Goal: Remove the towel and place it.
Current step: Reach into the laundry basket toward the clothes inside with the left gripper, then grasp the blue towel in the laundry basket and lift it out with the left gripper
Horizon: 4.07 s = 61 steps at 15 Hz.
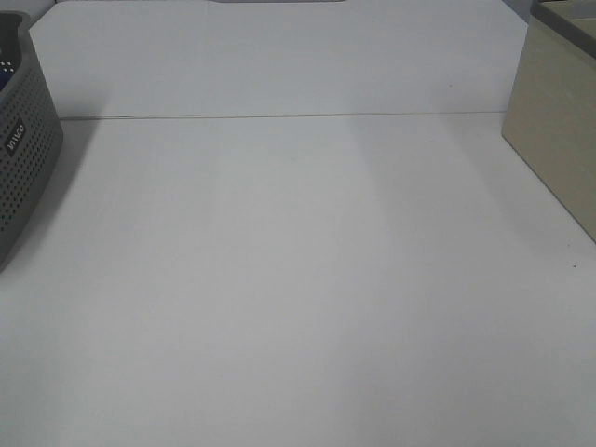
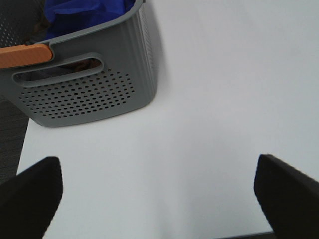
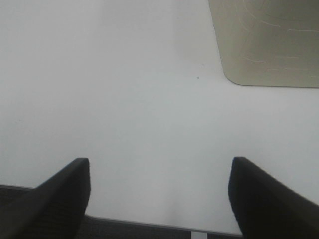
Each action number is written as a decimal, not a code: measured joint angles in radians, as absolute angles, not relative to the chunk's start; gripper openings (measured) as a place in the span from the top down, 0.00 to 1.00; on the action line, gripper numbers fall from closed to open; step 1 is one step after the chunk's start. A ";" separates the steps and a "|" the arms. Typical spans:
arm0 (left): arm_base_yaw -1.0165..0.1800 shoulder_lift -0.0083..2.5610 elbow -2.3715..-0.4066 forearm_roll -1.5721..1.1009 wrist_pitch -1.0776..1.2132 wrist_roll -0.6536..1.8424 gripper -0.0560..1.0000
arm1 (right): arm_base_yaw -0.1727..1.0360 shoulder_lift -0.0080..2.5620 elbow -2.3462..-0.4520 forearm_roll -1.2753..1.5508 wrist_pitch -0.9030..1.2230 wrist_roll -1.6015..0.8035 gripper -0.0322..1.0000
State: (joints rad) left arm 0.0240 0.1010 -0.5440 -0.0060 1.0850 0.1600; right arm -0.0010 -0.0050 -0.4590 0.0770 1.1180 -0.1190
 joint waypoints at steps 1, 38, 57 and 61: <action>0.024 0.158 -0.593 0.000 1.087 0.209 0.01 | -0.001 -0.005 -0.459 0.077 1.118 -0.119 0.24; 0.209 2.197 -1.674 0.498 0.702 0.918 0.03 | -0.001 -0.005 -0.459 0.077 1.118 -0.119 0.24; 0.209 2.078 -1.680 0.548 0.759 0.817 0.95 | -0.001 -0.005 -0.459 0.077 1.118 -0.119 0.24; 0.173 1.901 -1.680 0.486 0.847 0.740 0.95 | -0.001 -0.005 -0.459 0.077 1.118 -0.119 0.24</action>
State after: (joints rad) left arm 0.1730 1.9010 -1.6800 0.4860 0.8470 0.7400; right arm -0.0010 -0.0050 -0.4590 0.0770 1.1180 -0.1190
